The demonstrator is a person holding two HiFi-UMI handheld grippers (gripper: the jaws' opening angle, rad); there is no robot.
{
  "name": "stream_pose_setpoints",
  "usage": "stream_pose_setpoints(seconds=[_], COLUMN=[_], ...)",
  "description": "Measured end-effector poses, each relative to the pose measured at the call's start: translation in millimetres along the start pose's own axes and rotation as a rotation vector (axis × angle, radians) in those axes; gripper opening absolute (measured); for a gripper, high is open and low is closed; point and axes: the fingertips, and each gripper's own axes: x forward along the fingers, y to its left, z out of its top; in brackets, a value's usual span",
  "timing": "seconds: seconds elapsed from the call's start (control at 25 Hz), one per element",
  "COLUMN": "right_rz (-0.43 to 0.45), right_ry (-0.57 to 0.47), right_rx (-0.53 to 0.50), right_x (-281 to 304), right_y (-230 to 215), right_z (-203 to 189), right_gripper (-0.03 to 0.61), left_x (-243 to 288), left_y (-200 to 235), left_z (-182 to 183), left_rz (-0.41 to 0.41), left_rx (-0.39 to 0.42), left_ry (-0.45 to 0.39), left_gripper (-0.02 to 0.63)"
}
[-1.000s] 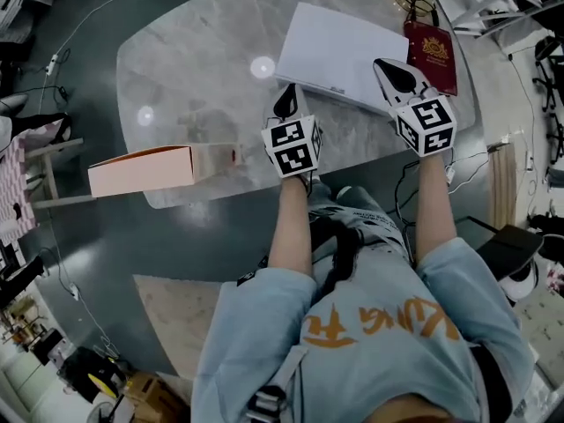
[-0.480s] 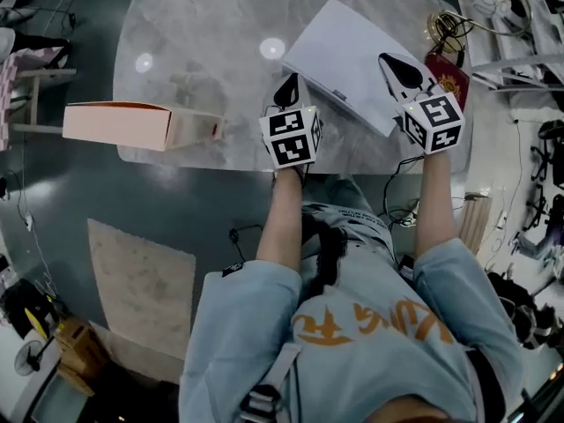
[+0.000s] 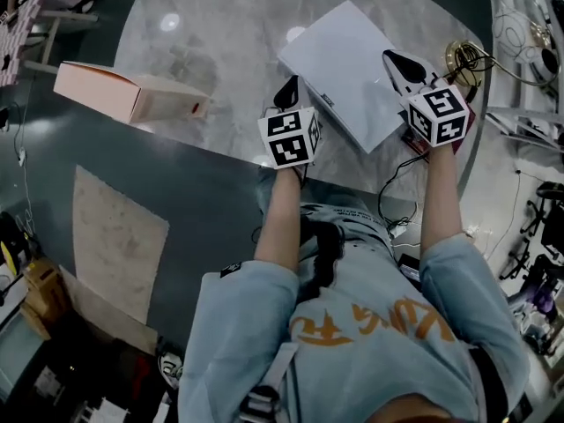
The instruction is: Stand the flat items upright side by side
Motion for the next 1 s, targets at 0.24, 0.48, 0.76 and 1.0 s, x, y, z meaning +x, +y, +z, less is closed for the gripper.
stream_pose_setpoints(seconds=[0.24, 0.48, 0.76, 1.0], right_rz=[0.084, 0.16, 0.255, 0.326], right_ry=[0.027, 0.083, 0.148, 0.218], right_rx=[-0.033, -0.087, -0.076, -0.029], right_x=[13.8, 31.3, 62.2, 85.7], right_y=[-16.0, -26.9, -39.8, -52.2], right_z=[-7.7, -13.0, -19.4, -32.3], right_gripper=[0.002, 0.003, 0.026, 0.14], left_x=[4.8, 11.7, 19.4, 32.3], left_y=[-5.7, -7.0, 7.3, 4.1], left_z=[-11.1, -13.5, -24.2, -31.8], left_rz=[0.066, 0.126, 0.155, 0.076], left_rx=[-0.003, -0.008, -0.088, -0.184], left_ry=[0.01, 0.008, 0.061, 0.115], left_gripper=[0.014, 0.017, 0.104, 0.198])
